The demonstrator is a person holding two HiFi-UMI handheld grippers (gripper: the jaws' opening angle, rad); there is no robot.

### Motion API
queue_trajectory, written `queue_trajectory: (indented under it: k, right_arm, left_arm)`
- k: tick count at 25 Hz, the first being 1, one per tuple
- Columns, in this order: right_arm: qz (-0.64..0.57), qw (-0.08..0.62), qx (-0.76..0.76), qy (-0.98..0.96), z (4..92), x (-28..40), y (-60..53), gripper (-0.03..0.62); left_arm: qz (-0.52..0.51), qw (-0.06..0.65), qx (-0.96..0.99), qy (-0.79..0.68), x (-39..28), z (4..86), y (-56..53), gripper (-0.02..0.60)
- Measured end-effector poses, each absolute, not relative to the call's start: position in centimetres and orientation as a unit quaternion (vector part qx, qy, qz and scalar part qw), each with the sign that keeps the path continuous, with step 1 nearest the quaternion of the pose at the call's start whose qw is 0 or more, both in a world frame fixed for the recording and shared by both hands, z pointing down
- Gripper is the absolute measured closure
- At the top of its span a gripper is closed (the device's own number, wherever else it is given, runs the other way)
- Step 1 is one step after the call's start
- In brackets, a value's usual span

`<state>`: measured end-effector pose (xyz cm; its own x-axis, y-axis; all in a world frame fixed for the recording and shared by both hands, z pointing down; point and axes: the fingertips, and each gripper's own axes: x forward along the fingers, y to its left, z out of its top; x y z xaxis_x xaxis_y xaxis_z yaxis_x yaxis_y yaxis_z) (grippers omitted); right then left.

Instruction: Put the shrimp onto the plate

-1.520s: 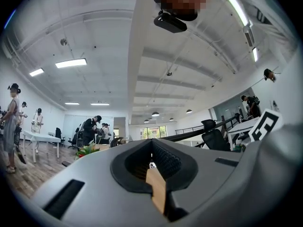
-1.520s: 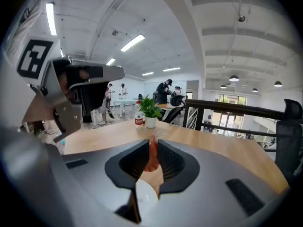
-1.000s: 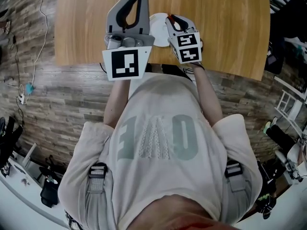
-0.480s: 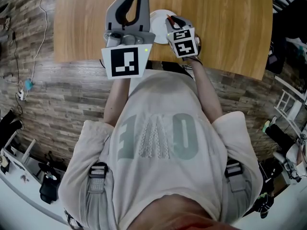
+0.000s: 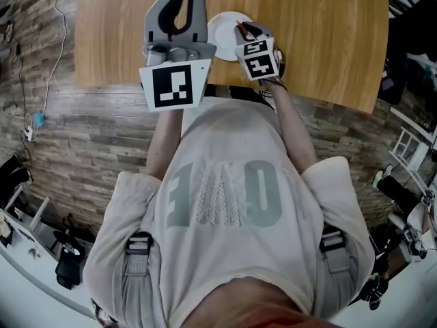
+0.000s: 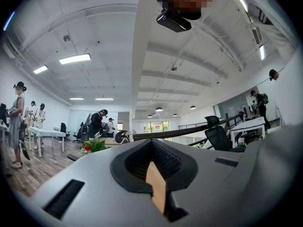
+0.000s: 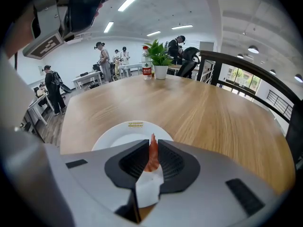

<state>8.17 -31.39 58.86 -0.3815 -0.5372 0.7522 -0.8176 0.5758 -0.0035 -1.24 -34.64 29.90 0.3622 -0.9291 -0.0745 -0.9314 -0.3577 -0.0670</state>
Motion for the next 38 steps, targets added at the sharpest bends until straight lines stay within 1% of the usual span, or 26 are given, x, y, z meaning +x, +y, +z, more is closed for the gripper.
queue_trajectory:
  k: [5,12,16,20,25,28,33,36,38]
  right_arm:
    - [0.185,0.37,0.417,-0.809,59.1,8.0,-31.4,0.531]
    - [0.134,0.405,0.419,-0.802,59.0,8.0,-31.2,0.53]
    - [0.125,0.394,0.425,-0.806,58.5,7.7,-31.3,0.51]
    - [0.131,0.387,0.427,-0.807,58.1,7.6,-31.6,0.505]
    - [0.147,0.373,0.425,-0.812,57.8,7.3,-31.5,0.477]
    - [0.155,0.356,0.436,-0.812,57.4,7.3,-31.7,0.477]
    - [0.182,0.29,0.48,-0.808,55.0,8.3,-32.8,0.48]
    - [0.17,0.261,0.485,-0.817,52.7,8.2,-33.3,0.486]
    - [0.148,0.245,0.498,-0.819,50.8,8.3,-33.6,0.514]
  left_arm:
    - [0.012,0.046,-0.825,0.562,-1.3,29.9,-34.7,0.572]
    - [0.012,0.042,-0.823,0.566,-1.6,30.2,-34.8,0.572]
    - [0.015,0.045,-0.823,0.566,-1.6,30.1,-34.7,0.572]
    - [0.013,0.044,-0.824,0.564,-1.4,30.1,-34.7,0.572]
    - [0.014,0.046,-0.825,0.564,-1.3,29.9,-34.4,0.572]
    - [0.015,0.048,-0.825,0.564,-1.4,29.8,-34.2,0.572]
    - [0.014,0.054,-0.825,0.563,-1.4,29.3,-34.0,0.572]
    - [0.019,0.06,-0.825,0.561,-1.4,28.6,-33.7,0.572]
    - [0.023,0.066,-0.827,0.558,-1.3,28.1,-33.4,0.572]
